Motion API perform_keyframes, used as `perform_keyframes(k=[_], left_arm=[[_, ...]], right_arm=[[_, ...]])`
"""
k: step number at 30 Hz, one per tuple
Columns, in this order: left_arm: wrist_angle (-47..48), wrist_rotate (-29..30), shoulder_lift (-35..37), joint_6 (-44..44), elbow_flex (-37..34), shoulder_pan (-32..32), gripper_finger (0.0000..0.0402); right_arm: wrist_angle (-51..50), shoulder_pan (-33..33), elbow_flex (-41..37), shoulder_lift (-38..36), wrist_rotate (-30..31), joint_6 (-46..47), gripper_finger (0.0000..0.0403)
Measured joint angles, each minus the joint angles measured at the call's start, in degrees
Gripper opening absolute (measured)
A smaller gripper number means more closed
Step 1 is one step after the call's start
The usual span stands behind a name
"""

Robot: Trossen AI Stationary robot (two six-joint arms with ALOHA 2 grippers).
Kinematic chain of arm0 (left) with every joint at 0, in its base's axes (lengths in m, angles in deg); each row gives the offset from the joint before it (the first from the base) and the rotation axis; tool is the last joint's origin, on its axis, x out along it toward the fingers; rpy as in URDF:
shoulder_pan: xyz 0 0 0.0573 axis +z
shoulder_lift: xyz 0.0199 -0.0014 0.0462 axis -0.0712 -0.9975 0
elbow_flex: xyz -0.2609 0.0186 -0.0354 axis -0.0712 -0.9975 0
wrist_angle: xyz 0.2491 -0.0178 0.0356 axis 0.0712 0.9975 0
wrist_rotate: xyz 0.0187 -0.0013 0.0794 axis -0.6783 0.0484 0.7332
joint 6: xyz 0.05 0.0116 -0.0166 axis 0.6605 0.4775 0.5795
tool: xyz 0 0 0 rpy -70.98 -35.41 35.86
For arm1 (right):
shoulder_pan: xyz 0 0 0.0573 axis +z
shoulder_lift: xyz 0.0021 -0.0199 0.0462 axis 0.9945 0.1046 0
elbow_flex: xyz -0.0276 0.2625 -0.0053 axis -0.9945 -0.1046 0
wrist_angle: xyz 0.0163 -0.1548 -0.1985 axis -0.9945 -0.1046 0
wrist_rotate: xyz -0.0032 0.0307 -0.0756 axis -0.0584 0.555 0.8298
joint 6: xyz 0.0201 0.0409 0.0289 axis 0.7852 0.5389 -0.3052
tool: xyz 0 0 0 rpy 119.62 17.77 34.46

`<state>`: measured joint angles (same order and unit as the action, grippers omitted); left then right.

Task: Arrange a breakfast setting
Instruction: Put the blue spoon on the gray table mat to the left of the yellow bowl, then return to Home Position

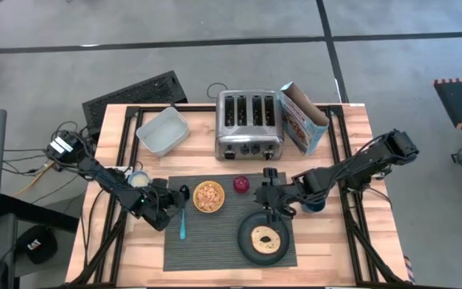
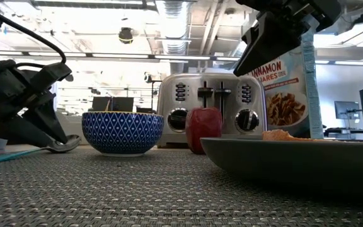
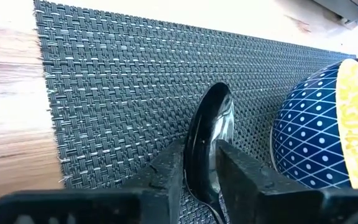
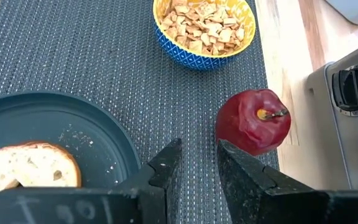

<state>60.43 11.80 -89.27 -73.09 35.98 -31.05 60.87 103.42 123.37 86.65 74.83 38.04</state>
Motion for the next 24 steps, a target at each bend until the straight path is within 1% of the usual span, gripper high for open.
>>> perform_keyframes(k=[5, 11, 15, 18, 24], left_arm=[[0.0, -0.5, 0.0, 0.9, 0.0, 0.0, 0.0096], [1.2, -0.6, 1.3, 5.1, 0.5, -0.9, 0.0098], [0.9, -0.1, 3.8, 9.8, 1.2, -1.2, 0.0098], [1.1, -1.1, 6.1, 14.5, 1.3, -1.4, 0.0098], [1.3, 0.6, 12.1, 21.7, 1.3, -2.8, 0.0098]], right_arm=[[0.0, 0.0, 0.0, 0.0, 0.0, 0.0, 0.0127], [0.0, 0.0, 0.0, 0.0, 0.0, 0.0, 0.0127], [0.0, 0.0, 0.0, 0.0, 0.0, 0.0, 0.0127], [0.0, 0.0, 0.0, 0.0, 0.0, 0.0, 0.0127], [0.0, 0.0, 0.0, 0.0, 0.0, 0.0, 0.0127]])
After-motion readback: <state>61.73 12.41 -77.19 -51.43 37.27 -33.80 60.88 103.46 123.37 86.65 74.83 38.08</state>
